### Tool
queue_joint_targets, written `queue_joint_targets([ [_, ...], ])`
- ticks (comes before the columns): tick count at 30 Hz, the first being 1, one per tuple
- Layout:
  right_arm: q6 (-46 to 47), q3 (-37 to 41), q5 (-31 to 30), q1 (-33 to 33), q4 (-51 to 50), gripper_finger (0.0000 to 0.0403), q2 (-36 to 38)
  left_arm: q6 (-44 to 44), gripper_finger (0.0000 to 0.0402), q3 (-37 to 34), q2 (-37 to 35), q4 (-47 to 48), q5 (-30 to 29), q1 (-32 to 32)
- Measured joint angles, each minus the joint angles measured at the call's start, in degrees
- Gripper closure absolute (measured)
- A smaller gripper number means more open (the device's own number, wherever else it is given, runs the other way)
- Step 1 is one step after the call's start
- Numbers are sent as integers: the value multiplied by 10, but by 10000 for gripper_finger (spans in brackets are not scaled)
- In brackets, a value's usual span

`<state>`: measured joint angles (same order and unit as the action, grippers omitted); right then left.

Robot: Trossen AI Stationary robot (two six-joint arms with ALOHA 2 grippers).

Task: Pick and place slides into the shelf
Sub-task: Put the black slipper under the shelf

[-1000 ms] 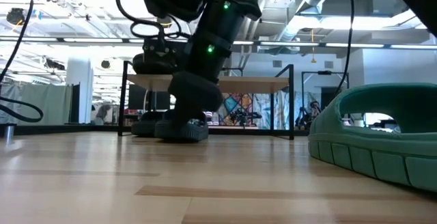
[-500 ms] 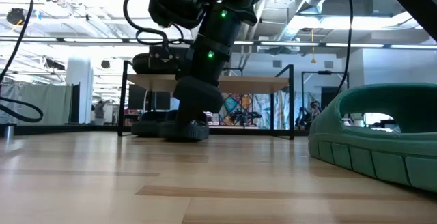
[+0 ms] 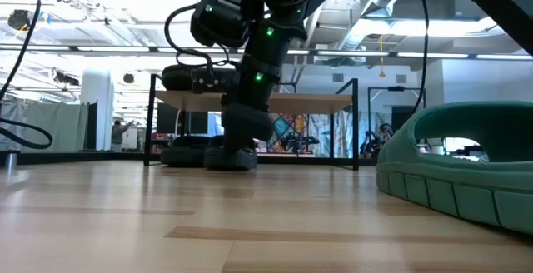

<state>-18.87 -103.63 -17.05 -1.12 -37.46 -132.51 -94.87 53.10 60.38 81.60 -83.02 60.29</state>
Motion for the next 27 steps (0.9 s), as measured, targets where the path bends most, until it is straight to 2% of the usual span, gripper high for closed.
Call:
queue_joint_targets([
  [27, -82, 0, 5, 53, 42, 403, 0, 1, 292, 0, 0, 0, 0, 0],
])
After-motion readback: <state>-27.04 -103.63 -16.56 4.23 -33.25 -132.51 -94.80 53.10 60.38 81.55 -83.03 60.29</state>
